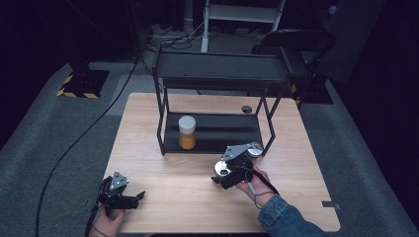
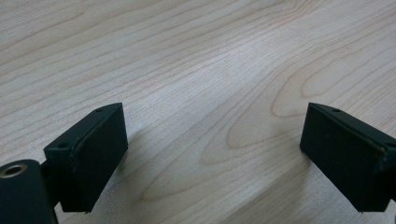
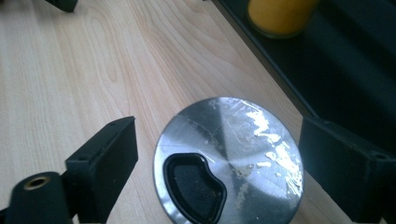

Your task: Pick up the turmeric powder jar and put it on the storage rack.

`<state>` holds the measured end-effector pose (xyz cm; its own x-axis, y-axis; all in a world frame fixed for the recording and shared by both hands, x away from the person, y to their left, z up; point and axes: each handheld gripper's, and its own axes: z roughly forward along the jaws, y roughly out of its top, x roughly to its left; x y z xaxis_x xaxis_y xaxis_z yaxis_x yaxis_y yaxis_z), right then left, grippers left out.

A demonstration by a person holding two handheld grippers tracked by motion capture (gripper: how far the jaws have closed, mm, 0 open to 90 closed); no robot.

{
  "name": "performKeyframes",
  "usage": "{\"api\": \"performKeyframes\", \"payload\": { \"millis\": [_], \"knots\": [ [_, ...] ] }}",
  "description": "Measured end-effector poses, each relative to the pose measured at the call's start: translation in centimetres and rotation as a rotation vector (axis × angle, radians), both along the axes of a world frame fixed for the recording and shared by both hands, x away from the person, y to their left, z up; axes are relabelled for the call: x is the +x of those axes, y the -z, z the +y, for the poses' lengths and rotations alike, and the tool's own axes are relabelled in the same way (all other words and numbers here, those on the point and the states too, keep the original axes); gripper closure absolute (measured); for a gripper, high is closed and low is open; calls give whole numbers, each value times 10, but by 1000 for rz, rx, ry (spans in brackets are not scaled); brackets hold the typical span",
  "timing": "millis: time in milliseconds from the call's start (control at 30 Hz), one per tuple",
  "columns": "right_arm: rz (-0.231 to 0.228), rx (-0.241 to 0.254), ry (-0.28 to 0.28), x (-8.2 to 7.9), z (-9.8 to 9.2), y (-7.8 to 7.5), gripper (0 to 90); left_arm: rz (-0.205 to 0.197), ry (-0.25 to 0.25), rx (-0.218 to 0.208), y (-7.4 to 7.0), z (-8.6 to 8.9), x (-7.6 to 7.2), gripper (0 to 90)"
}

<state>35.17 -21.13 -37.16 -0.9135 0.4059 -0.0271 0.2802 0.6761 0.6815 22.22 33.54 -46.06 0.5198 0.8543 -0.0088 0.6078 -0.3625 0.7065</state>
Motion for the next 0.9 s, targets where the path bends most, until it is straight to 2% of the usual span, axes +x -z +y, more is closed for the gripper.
{"api": "performKeyframes", "payload": {
  "millis": [400,900],
  "knots": [
    [60,-72,-6,13,12,9,302,0,0,0,0,0,0,77],
    [62,-100,7,12,20,-1,311,0,1,1,0,0,0,77]
  ]
}}
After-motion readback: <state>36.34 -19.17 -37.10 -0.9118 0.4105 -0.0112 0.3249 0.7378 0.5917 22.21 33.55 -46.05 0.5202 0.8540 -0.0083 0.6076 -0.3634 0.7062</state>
